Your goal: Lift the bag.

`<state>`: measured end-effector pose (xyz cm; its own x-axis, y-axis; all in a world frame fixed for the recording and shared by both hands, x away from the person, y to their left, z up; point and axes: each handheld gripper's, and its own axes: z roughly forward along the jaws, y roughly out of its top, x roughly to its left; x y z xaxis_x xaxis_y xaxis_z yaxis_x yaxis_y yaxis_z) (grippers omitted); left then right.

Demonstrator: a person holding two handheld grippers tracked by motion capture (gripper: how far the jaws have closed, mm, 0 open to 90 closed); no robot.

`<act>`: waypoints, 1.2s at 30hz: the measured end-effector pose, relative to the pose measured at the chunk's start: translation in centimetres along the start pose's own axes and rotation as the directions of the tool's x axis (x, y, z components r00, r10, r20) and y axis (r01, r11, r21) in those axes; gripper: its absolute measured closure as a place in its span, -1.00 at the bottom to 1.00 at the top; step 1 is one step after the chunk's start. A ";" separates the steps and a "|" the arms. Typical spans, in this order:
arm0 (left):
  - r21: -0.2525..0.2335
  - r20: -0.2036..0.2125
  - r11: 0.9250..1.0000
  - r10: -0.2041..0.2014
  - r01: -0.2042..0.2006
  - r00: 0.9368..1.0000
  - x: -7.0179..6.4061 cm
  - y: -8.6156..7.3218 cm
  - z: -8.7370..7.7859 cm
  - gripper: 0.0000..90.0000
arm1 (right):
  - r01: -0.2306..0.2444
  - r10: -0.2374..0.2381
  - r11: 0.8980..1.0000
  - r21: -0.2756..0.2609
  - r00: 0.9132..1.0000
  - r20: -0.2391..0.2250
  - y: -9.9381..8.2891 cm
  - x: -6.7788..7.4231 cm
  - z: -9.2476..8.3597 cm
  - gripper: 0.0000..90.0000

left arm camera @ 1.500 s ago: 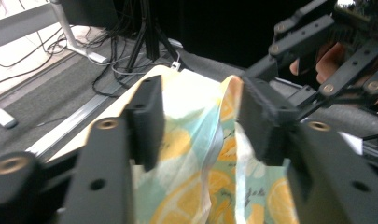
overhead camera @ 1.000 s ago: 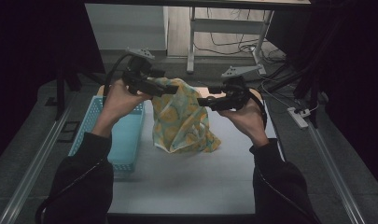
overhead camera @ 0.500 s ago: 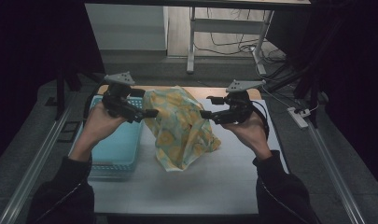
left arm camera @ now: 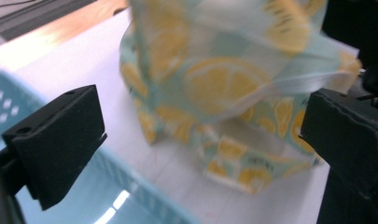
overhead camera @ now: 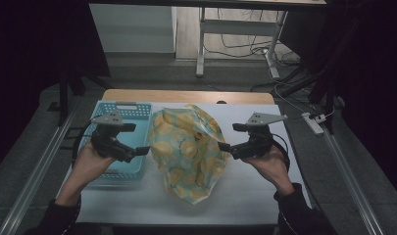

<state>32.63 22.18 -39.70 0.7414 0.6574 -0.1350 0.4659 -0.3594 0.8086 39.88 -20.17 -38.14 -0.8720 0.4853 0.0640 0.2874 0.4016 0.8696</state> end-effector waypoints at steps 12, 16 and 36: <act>-0.035 -0.080 0.995 -0.097 0.095 0.992 -1.9 -7.4 -0.7 -1.00 | -0.008 0.006 0.999 0.034 0.999 0.048 -5.7 1.5 -2.2 -0.90; -0.044 -0.107 0.993 -0.112 0.107 0.988 -2.7 -9.2 -0.9 -1.00 | -0.048 0.046 0.999 0.023 0.995 0.085 -8.1 1.7 -3.3 -0.94; 0.042 -0.211 0.975 -0.205 0.218 0.956 -4.1 -16.7 -1.1 -1.00 | -0.231 0.200 0.971 0.069 0.932 0.303 -18.3 2.2 -8.1 -1.00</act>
<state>21.29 26.26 -52.05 0.5114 0.8416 -0.1736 0.6359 -0.2347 0.7352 29.44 -32.78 -49.95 -0.6347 0.7680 0.0854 0.5076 0.3310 0.7954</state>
